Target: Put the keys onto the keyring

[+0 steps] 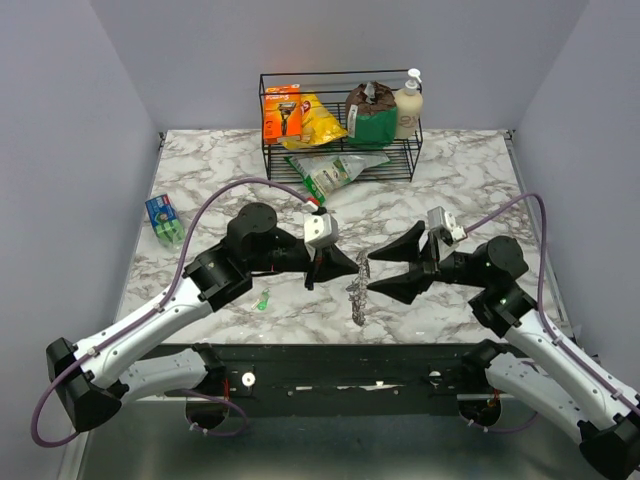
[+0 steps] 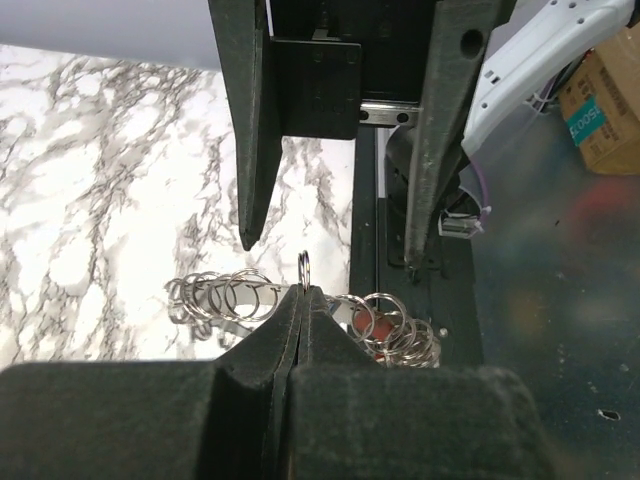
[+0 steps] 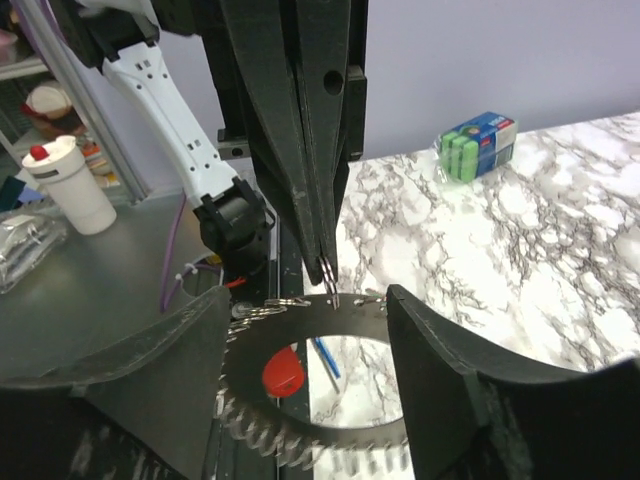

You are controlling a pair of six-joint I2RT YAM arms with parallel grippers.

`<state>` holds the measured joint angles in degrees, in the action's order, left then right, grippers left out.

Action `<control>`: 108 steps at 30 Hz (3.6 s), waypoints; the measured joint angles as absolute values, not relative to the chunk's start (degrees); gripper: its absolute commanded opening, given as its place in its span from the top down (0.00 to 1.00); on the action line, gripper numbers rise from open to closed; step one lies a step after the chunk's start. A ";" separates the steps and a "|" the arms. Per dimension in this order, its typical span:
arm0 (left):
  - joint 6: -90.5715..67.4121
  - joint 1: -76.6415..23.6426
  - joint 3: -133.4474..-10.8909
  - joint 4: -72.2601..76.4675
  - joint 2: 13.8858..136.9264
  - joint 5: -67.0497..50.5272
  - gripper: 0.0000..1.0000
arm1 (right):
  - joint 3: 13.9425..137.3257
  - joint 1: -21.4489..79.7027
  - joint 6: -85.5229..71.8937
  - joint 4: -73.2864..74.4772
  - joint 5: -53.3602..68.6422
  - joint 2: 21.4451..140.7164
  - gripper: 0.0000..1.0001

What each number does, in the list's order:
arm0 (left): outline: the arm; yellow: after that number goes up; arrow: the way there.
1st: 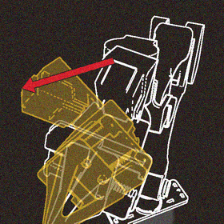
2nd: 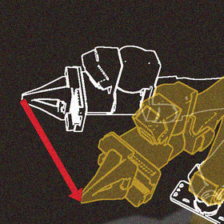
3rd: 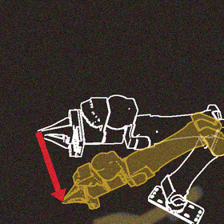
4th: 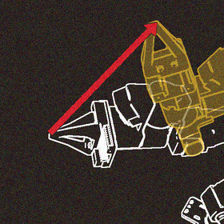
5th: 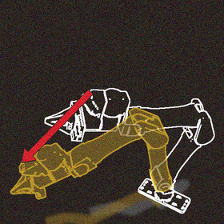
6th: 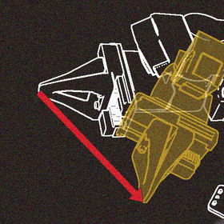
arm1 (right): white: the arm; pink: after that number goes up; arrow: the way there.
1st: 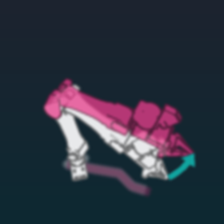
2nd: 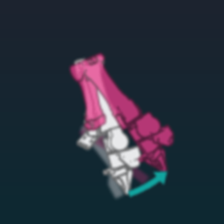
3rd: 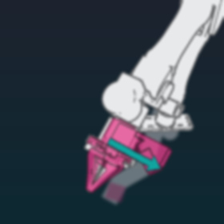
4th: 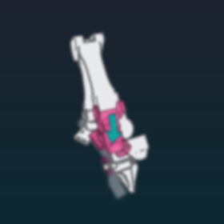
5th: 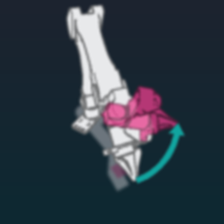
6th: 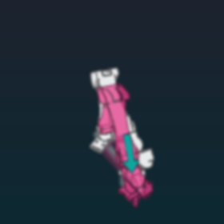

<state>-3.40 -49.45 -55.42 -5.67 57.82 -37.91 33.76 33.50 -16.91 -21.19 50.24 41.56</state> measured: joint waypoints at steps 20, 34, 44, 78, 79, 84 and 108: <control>6.85 -49.45 -61.71 -24.67 61.56 -36.77 1.00 | 37.43 33.65 -11.31 -13.26 52.31 49.06 0.34; 7.01 -49.45 -61.71 -24.47 61.69 -38.09 1.00 | 37.52 33.65 -11.49 -13.52 55.42 51.35 0.53; 6.83 -49.39 -61.71 -23.97 62.57 -39.09 1.00 | 37.91 33.67 -12.08 -13.74 57.21 53.12 0.99; -5.19 -47.90 -50.87 2.94 52.60 -35.48 0.41 | 26.98 33.69 -22.63 -36.38 48.73 45.78 0.99; -5.82 -47.59 -50.59 3.88 52.62 -35.97 0.42 | 25.87 33.69 -23.49 -39.09 48.38 45.32 0.99; -9.04 -46.06 -50.00 8.97 53.23 -39.99 0.43 | 22.57 33.69 -26.74 -48.27 47.79 44.34 0.99; -15.31 -45.76 -50.00 15.84 59.07 -49.21 0.52 | 21.23 33.69 -31.66 -61.78 47.59 44.64 0.99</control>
